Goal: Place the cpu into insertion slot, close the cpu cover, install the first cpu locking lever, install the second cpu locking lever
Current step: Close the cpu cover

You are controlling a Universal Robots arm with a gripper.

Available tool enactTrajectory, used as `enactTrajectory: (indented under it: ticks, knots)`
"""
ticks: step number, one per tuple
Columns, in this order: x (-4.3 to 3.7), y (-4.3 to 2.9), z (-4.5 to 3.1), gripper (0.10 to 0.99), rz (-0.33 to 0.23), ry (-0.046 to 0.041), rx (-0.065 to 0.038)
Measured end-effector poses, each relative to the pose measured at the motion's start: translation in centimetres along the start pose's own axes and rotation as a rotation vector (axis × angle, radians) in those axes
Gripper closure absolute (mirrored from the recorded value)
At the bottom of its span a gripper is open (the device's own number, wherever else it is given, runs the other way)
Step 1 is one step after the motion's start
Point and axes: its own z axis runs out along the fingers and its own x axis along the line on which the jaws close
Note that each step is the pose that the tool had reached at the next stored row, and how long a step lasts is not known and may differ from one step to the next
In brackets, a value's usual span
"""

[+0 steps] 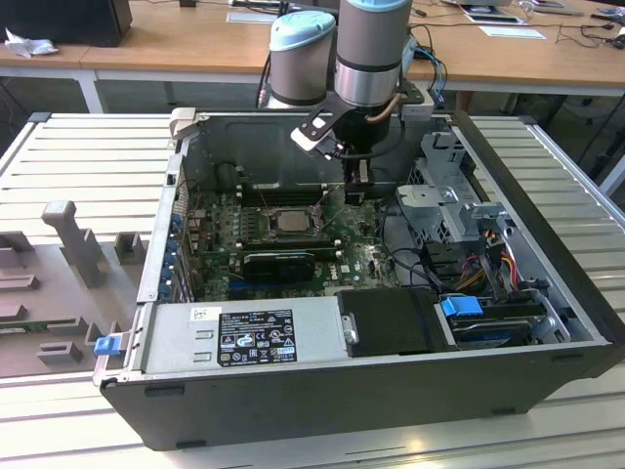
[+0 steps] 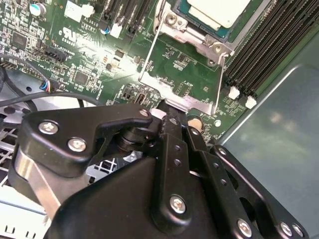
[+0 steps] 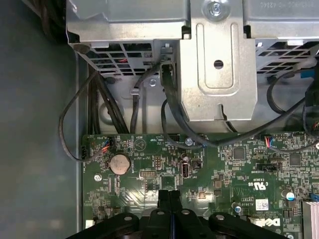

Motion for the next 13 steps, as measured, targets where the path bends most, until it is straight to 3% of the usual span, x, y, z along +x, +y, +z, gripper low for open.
enactTrajectory:
  ticks: [13]
  knots:
    - [-0.02, -0.67, -0.03, 0.980, 0.000, 0.0000, 0.000]
